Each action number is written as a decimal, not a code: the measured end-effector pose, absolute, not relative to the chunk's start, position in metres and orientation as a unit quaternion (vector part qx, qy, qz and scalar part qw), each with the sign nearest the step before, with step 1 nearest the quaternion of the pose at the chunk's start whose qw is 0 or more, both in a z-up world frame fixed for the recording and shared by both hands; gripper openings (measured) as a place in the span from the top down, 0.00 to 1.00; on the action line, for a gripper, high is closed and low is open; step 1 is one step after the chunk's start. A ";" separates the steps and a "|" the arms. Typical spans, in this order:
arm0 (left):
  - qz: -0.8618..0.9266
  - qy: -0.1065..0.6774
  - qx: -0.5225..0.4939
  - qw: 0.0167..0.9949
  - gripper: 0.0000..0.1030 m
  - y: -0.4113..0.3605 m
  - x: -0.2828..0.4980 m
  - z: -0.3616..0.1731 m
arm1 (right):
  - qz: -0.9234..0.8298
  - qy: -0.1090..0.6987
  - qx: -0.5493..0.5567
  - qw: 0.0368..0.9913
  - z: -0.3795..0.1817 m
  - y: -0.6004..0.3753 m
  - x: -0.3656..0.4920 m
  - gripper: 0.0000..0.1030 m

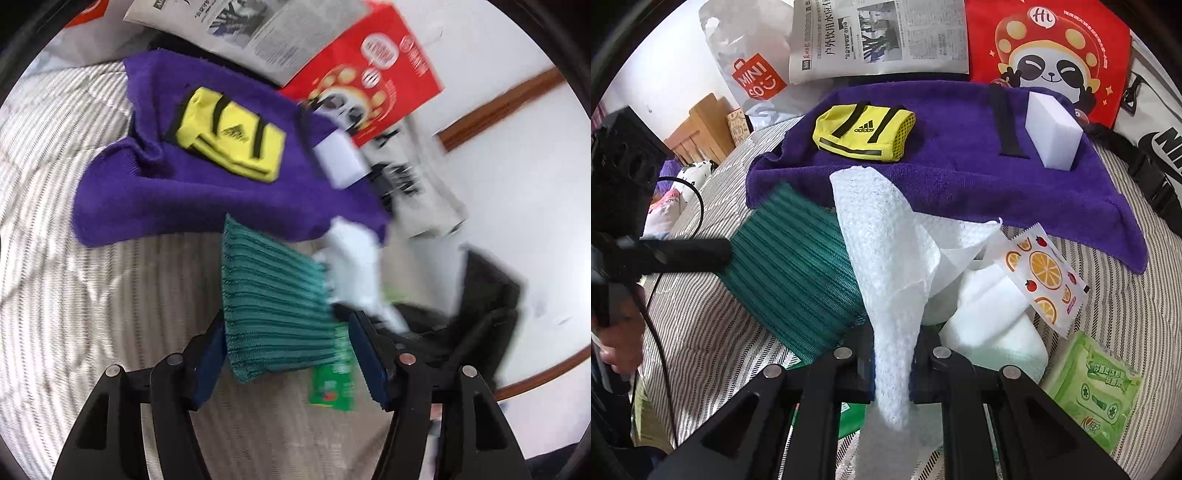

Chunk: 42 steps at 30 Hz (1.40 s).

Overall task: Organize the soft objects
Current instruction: 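Grasp the green striped cloth with the left gripper while the right holds the white cloth, then lay the white cloth on the towel and open the right gripper while the left carries the green cloth over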

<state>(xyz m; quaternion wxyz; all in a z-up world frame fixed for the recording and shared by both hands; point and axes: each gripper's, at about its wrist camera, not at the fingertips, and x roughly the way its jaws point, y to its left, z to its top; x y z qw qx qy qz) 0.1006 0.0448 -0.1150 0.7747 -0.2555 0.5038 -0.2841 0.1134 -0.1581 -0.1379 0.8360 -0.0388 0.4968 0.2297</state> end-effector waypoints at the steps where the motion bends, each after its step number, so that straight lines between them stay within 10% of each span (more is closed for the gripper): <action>1: -0.288 0.505 -0.256 0.772 0.40 0.044 0.101 -0.114 | 0.229 0.496 -0.044 0.837 -0.138 -0.157 0.113 0.88; 20: -0.258 0.512 -0.206 0.793 0.78 0.023 0.111 -0.119 | 0.234 0.498 -0.025 0.835 -0.136 -0.166 0.110 0.88; 42: -0.219 0.532 -0.132 0.807 0.74 -0.005 0.120 -0.108 | 0.192 0.478 -0.001 0.857 -0.108 -0.207 0.097 0.89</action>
